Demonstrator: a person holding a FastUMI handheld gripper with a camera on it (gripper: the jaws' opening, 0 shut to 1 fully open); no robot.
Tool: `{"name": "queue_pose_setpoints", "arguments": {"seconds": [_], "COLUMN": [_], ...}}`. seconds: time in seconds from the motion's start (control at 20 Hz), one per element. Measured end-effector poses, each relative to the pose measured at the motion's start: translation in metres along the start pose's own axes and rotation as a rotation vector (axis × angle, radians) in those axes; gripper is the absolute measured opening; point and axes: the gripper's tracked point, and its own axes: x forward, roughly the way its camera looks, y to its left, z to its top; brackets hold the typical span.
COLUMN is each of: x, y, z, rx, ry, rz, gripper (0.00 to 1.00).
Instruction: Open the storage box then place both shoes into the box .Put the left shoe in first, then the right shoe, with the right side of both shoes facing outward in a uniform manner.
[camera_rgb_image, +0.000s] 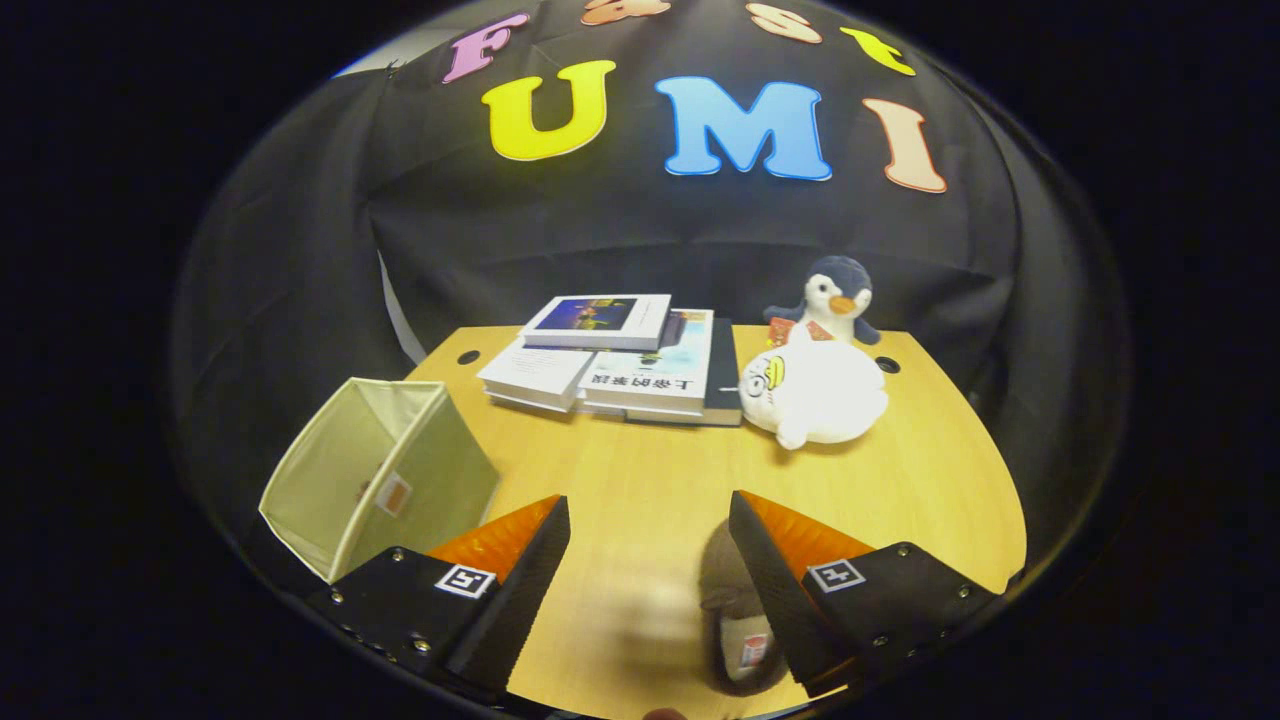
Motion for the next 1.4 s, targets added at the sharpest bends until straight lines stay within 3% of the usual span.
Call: {"name": "queue_pose_setpoints", "arguments": {"seconds": [0.55, 0.75, 1.1, 1.25, 1.35, 1.4], "x": [0.012, 0.02, 0.027, 0.032, 0.03, 0.03], "y": [-0.1, -0.106, -0.104, -0.09, -0.088, -0.088], "z": [-0.093, -0.119, -0.16, -0.16, -0.159, -0.161], "rx": [0.061, 0.123, 0.119, 0.222, 0.267, 0.266], "ry": [0.154, 0.199, 0.306, 0.326, 0.333, 0.343], "rz": [-0.113, -0.076, -0.056, 0.006, -0.002, -0.008], "gripper": [0.98, 0.98, 0.98, 0.66, 0.28, 0.27]}}
